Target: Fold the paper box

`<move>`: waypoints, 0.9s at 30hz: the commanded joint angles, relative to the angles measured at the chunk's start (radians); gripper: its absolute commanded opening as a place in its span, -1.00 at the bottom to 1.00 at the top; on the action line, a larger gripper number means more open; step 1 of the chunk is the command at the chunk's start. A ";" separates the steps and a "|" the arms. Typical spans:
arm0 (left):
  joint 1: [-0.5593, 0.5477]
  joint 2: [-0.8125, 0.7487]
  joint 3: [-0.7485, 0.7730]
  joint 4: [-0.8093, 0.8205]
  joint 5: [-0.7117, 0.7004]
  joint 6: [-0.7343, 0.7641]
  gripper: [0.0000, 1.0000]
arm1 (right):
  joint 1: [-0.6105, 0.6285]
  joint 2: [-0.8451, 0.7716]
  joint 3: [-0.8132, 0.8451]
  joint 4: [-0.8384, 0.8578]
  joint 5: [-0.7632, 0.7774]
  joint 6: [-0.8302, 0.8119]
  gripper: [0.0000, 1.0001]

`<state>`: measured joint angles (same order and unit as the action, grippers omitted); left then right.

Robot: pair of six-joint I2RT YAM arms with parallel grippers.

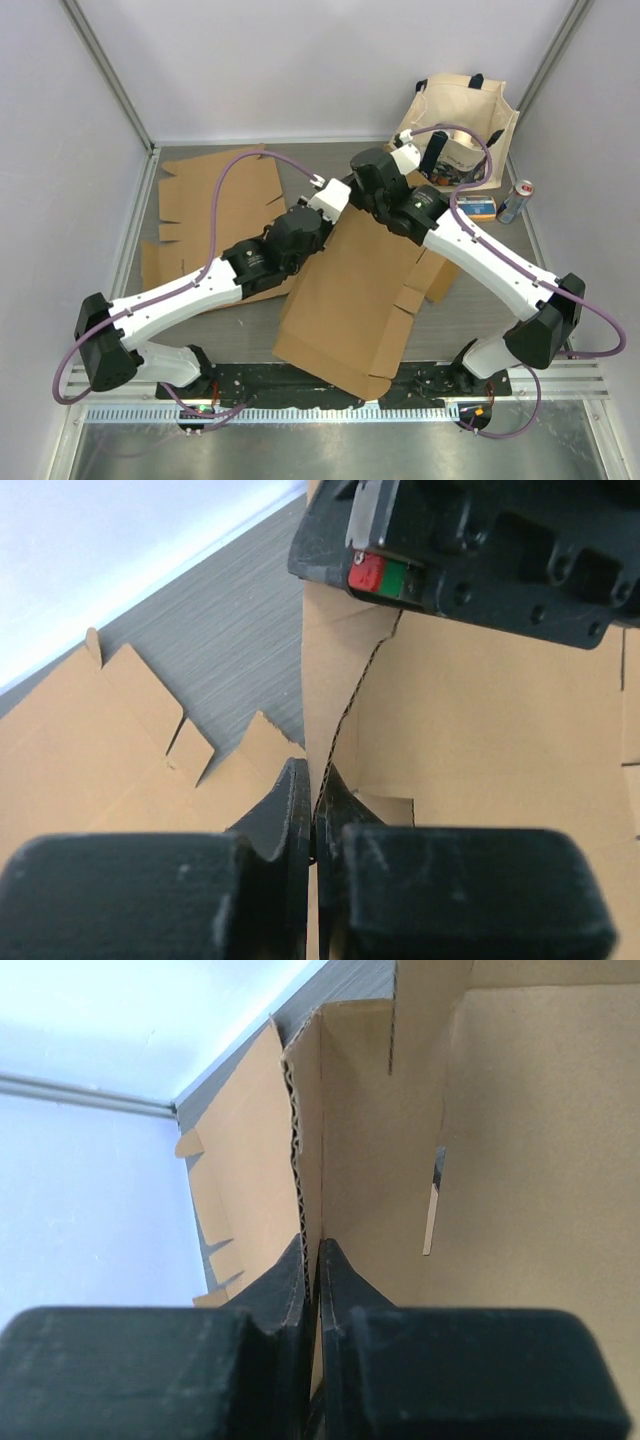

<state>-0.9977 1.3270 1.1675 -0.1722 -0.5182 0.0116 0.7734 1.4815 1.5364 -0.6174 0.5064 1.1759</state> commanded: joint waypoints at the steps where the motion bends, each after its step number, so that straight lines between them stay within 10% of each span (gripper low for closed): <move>1: -0.002 -0.084 -0.061 0.125 -0.057 0.005 -1.00 | 0.007 -0.075 -0.102 0.220 -0.061 -0.195 -0.72; 9: -0.004 -0.158 -0.123 0.155 -0.065 -0.057 -1.00 | -0.092 -0.179 -0.196 0.453 -0.416 -0.646 0.60; 15: 0.008 -0.241 -0.170 0.137 -0.086 -0.168 -1.00 | -0.296 -0.205 -0.217 0.429 -0.760 -0.838 0.68; 27: 0.030 -0.362 -0.223 0.117 0.004 -0.232 -1.00 | -0.472 -0.305 -0.229 0.404 -0.885 -1.098 0.61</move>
<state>-0.9817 1.0180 0.9360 -0.1272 -0.4965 -0.1707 0.4019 1.1831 1.2827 -0.2066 -0.3286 0.1970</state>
